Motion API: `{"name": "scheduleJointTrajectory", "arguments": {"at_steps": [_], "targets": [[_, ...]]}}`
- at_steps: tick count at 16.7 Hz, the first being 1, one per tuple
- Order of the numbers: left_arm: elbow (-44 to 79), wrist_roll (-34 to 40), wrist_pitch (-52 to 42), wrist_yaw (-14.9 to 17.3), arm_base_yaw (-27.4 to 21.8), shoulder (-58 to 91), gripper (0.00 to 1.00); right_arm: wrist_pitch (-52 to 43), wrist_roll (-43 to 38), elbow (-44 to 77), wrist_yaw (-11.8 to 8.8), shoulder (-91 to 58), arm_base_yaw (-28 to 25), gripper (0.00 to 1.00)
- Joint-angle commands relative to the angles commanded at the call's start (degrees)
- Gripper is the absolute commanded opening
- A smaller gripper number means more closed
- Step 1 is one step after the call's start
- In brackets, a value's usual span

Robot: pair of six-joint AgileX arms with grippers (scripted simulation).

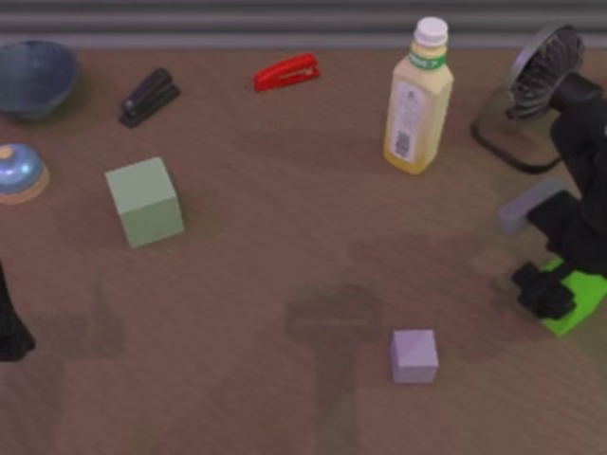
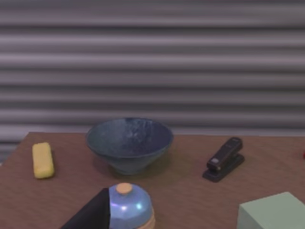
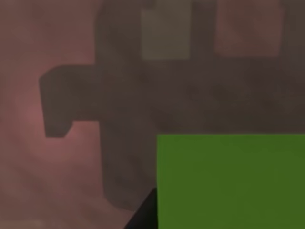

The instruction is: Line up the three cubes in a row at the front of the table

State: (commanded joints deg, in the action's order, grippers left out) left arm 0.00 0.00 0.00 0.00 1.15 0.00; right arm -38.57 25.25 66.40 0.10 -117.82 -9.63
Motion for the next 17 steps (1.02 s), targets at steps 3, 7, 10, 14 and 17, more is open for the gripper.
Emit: {"name": "scheduleJointTrajectory", "arguments": {"at_steps": [3,7,10,14,17], "targets": [[0.00,0.00,0.00,0.00,0.00,0.00,1.00,0.00,0.00,0.00,0.00,0.00,0.00,0.00],[0.00,0.00,0.00,0.00,0.00,0.00,1.00,0.00,0.00,0.00,0.00,0.00,0.00,0.00],[0.00,0.00,0.00,0.00,0.00,0.00,1.00,-0.83,-0.34,0.34,-0.40,1.34,0.04,0.00],[0.00,0.00,0.00,0.00,0.00,0.00,1.00,-5.14,-0.47,2.62,-0.45,3.23,0.11,0.00],[0.00,0.00,0.00,0.00,0.00,0.00,1.00,-12.05,-0.31,5.84,-0.45,6.44,-0.18,0.00]]}}
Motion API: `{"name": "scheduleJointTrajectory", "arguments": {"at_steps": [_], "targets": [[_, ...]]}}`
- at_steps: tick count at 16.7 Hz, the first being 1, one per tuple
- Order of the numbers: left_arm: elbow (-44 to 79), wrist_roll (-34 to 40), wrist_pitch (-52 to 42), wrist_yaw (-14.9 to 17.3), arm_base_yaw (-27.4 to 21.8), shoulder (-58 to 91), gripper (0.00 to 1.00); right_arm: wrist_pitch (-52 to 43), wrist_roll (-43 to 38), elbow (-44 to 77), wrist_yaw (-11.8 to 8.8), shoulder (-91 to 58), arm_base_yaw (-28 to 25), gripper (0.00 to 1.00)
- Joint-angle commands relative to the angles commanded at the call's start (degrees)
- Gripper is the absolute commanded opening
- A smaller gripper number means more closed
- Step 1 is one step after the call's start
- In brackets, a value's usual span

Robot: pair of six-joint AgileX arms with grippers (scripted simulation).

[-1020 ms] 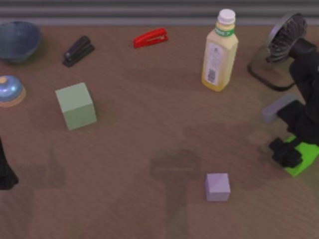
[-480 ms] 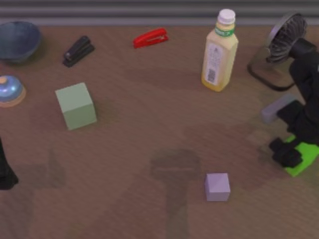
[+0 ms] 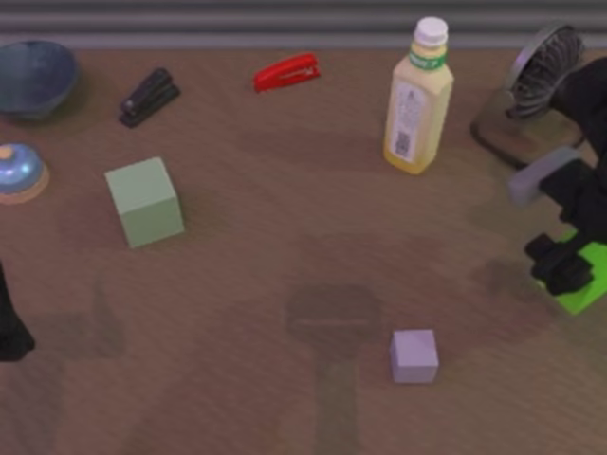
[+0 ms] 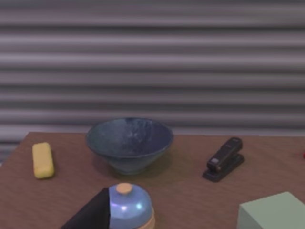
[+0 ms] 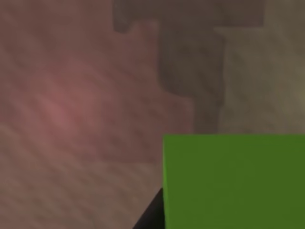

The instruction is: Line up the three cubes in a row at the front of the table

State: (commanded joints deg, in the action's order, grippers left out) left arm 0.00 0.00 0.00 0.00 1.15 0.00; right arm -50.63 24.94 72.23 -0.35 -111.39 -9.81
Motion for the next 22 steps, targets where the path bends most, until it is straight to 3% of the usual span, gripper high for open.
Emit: {"name": "scheduleJointTrajectory", "arguments": {"at_steps": [7,11,15,22], "targets": [[0.00,0.00,0.00,0.00,0.00,0.00,1.00,-3.37,-0.04,1.78,-0.01,1.99,-0.08,0.00],[0.00,0.00,0.00,0.00,0.00,0.00,1.00,-4.45,-6.14,3.96,0.08,0.59,-3.70,0.00],[0.00,0.00,0.00,0.00,0.00,0.00,1.00,-6.73,-21.09,7.66,0.30,-1.93,-11.28,0.00],[0.00,0.00,0.00,0.00,0.00,0.00,1.00,-10.52,-56.14,14.29,0.78,-5.15,-28.02,0.00]]}}
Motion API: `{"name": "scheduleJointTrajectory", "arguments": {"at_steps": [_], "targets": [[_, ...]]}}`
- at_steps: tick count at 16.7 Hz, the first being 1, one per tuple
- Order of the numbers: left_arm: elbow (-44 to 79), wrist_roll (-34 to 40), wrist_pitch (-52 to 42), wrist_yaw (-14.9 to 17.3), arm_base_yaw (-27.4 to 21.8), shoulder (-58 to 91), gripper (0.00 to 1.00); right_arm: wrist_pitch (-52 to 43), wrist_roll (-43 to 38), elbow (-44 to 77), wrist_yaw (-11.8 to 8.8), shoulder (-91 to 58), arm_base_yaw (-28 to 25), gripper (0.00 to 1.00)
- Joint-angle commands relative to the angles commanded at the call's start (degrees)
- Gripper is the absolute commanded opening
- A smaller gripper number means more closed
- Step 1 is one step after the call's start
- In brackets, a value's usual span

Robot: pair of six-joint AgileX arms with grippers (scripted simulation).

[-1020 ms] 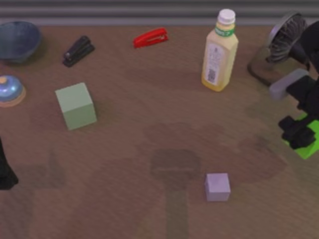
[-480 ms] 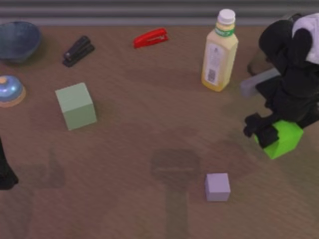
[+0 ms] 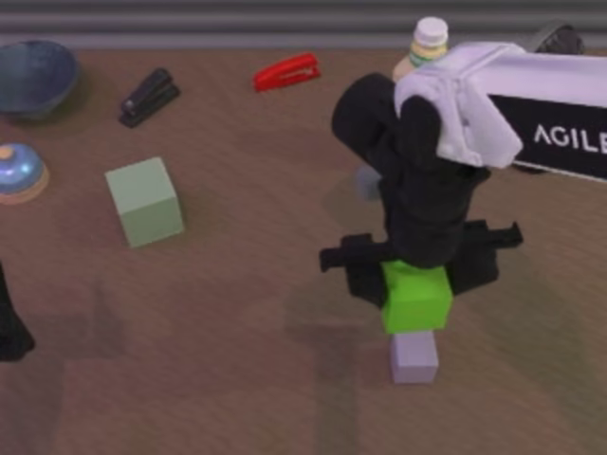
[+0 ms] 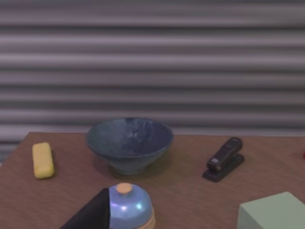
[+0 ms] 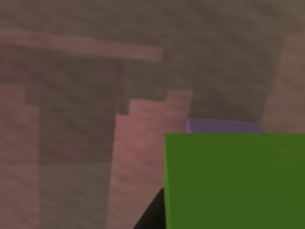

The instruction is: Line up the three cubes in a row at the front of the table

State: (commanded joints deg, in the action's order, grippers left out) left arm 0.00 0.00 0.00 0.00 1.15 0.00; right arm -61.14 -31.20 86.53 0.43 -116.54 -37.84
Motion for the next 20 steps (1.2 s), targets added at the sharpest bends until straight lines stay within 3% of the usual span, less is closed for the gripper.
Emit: {"name": "scheduleJointTrajectory", "arguments": {"at_steps": [3,6,13,20], "targets": [[0.00,0.00,0.00,0.00,0.00,0.00,1.00,-0.86,-10.72,1.96,0.21,-0.34,-5.74,0.00],[0.00,0.00,0.00,0.00,0.00,0.00,1.00,-1.13,-15.94,2.93,0.39,-0.17,-8.93,0.00],[0.00,0.00,0.00,0.00,0.00,0.00,1.00,-0.06,-16.60,2.17,0.32,-0.40,-8.98,0.00],[0.00,0.00,0.00,0.00,0.00,0.00,1.00,12.43,-16.84,-5.29,0.45,-5.24,-9.49,0.00]]}}
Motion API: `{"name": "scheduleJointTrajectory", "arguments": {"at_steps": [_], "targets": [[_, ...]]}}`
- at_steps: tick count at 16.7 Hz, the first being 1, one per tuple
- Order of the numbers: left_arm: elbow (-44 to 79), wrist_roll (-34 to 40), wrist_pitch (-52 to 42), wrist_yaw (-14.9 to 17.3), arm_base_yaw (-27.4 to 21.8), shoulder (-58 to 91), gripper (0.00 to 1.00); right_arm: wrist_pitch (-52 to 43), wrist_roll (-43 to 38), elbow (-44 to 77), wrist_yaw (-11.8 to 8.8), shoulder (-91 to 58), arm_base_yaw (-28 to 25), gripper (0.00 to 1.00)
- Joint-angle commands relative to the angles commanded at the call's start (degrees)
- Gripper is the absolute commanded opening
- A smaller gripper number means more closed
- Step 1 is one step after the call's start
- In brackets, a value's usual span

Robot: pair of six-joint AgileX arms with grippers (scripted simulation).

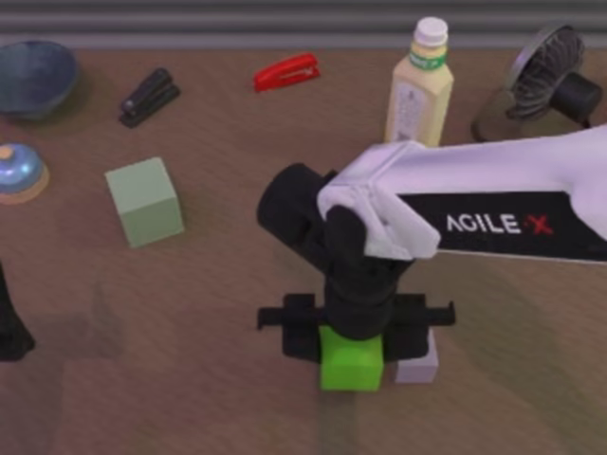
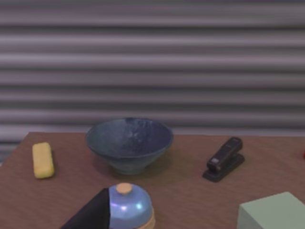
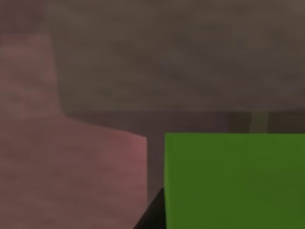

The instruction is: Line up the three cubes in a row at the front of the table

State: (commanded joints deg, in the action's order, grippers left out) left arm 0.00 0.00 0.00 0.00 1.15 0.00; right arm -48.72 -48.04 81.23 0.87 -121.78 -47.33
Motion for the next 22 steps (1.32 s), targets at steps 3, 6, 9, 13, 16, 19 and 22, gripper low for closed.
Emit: {"name": "scheduleJointTrajectory", "arguments": {"at_steps": [3,6,9,13,16,19,22], "targets": [[0.00,0.00,0.00,0.00,0.00,0.00,1.00,0.43,0.00,-0.30,0.01,-0.25,-0.06,0.00],[0.00,0.00,0.00,0.00,0.00,0.00,1.00,0.43,0.00,-0.30,0.01,-0.25,-0.06,0.15],[0.00,0.00,0.00,0.00,0.00,0.00,1.00,0.43,0.00,-0.30,0.01,-0.25,-0.06,0.38],[0.00,0.00,0.00,0.00,0.00,0.00,1.00,0.43,0.00,-0.30,0.01,-0.25,-0.06,0.68],[0.00,0.00,0.00,0.00,0.00,0.00,1.00,0.43,0.00,-0.30,0.01,-0.25,-0.06,0.90],[0.00,0.00,0.00,0.00,0.00,0.00,1.00,0.43,0.00,-0.30,0.01,-0.25,-0.06,1.00],[0.00,0.00,0.00,0.00,0.00,0.00,1.00,0.43,0.00,-0.30,0.01,-0.25,-0.06,1.00]]}}
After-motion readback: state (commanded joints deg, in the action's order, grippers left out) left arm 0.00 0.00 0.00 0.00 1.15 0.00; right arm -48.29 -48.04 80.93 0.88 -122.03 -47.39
